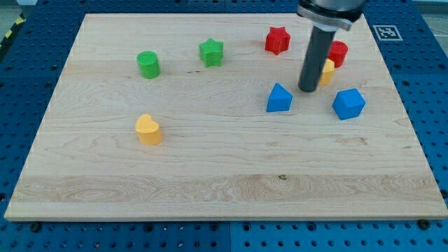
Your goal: Move the blue cube into the blue triangle
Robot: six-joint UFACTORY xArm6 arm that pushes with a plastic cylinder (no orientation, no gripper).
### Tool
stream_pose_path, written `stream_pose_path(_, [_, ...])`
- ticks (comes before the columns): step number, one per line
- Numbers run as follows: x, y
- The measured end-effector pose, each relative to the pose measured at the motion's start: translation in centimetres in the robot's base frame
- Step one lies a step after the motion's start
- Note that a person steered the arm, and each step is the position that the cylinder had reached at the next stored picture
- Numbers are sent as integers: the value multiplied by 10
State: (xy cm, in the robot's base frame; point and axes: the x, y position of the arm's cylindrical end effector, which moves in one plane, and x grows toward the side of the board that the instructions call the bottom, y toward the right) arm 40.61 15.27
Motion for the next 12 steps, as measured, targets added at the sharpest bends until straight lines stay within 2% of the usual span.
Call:
stream_pose_path(1, [1,59])
stream_pose_path(2, [-18,100])
stream_pose_path(3, [-20,43])
stream_pose_path(4, [-10,-61])
stream_pose_path(6, [-2,-150])
stream_pose_path(7, [22,-134])
stream_pose_path(9, [35,27])
stream_pose_path(11, [27,-12])
stream_pose_path(12, [-2,19])
